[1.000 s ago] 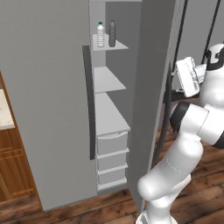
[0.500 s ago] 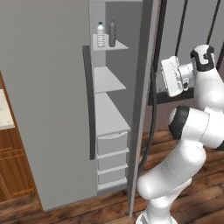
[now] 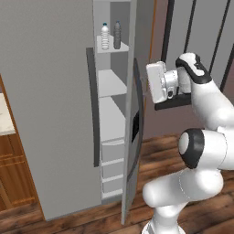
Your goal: Take the bottled waters from the counter and place them in the freezer to freeze. Close the freezer door after placing the bottles.
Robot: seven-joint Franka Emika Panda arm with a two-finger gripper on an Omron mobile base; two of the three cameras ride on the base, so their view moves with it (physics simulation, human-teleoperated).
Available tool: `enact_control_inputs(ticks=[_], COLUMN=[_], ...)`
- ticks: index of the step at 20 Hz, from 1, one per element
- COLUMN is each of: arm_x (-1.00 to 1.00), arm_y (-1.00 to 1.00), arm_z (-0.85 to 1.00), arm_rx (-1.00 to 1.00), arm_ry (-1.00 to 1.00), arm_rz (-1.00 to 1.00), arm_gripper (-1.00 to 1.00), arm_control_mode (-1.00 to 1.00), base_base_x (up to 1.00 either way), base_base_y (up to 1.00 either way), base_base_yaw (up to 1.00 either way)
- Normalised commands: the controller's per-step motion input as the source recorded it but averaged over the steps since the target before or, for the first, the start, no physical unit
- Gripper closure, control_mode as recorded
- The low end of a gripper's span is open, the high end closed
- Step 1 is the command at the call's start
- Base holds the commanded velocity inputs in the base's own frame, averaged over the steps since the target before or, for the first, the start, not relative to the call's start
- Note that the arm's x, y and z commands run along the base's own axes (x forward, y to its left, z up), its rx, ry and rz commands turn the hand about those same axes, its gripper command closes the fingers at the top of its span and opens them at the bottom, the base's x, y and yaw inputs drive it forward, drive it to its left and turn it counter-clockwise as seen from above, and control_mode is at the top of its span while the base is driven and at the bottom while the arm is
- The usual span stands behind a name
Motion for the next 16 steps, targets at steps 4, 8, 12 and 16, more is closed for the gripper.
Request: enact_control_inputs(ticks=[4,8,12,16], arm_x=[0.42,0.65,0.77,0.76], arm_y=[1.00,0.70,0.39,0.11], arm_z=[0.00,0.00,0.00,0.00], arm_rx=[0.10,0.20,0.13,0.10], arm_ry=[-0.14,-0.03,0.00,0.00], arm_rz=[0.00,0.00,0.00,-0.06], arm_gripper=[-1.00,-1.00,-1.00,-1.00], arm_control_mode=[-1.00,-1.00,-1.00,-1.00], base_base_x=[0.00,0.00,0.00,0.00], base_base_y=[0.00,0.00,0.00,0.00], base_base_yaw=[0.00,0.00,0.00,0.00])
